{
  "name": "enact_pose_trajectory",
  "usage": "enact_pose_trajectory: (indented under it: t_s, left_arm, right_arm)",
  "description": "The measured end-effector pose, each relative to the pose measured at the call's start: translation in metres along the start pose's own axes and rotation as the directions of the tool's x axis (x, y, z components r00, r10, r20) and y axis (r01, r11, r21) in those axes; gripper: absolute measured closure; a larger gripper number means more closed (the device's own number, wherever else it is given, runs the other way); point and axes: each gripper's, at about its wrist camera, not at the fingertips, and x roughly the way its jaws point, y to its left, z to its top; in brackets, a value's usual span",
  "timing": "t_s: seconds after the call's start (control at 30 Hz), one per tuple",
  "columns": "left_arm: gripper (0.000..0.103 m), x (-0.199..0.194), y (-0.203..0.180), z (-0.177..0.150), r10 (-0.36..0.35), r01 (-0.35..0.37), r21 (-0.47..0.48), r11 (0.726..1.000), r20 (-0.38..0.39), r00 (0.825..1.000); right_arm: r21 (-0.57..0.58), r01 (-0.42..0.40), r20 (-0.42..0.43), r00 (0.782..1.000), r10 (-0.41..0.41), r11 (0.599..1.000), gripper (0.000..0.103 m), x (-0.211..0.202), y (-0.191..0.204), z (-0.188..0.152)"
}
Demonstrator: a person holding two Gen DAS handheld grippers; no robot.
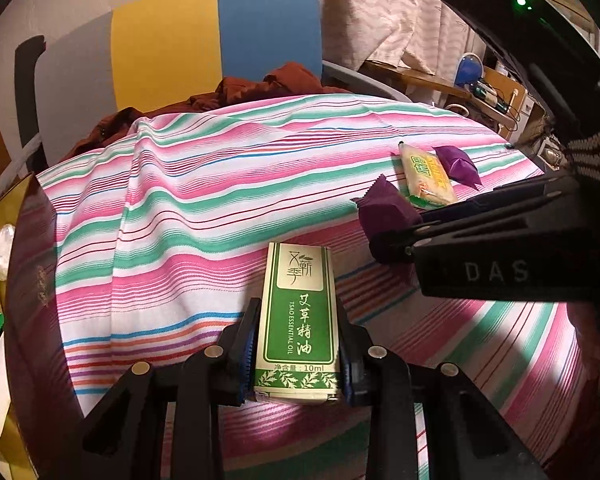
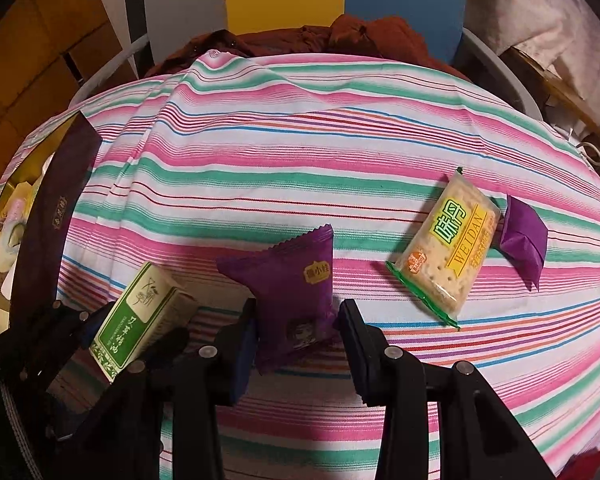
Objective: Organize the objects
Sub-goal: 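Grasp the purple sachet with the right gripper while left holds the oil box, then carry oil box and purple sachet into the gold tray and release both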
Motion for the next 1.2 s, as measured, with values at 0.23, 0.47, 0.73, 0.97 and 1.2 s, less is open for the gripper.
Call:
enact_pose_trajectory:
  t_s: [0.23,0.47,0.73,0.97,1.2]
  left_arm:
    - [0.072,-0.004,-0.001,-0.004,0.019,-0.019,0.005,1.000,0.000,1.000]
    - [0.072,-0.012,-0.002,-0.011,0.024,-0.024,0.014,1.000,-0.003,1.000]
    - [0.072,-0.035,-0.007,-0.030,0.008,-0.008,0.059,0.998,-0.014,1.000]
    - [0.072,-0.079,0.002,-0.027,-0.025,0.023,0.031,0.999,0.050,0.998]
    - [0.072,-0.138,0.041,-0.024,0.007,0.001,-0.060,0.998,0.148,0.989]
  right_arm:
    - [-0.013,-0.001,0.007,1.000,0.001,1.000,0.062,-0.001,0.004,-0.001]
    - [-0.053,-0.042,0.021,0.999,0.043,0.998,0.062,-0.003,0.015,-0.003]
    - [-0.117,-0.078,0.010,0.997,0.080,0.990,0.062,-0.003,0.032,-0.008]
    - [-0.130,-0.080,0.010,0.997,0.082,0.988,0.062,-0.004,0.035,-0.010]
    - [-0.148,-0.088,0.035,0.995,0.094,0.985,0.062,-0.013,0.041,-0.010]
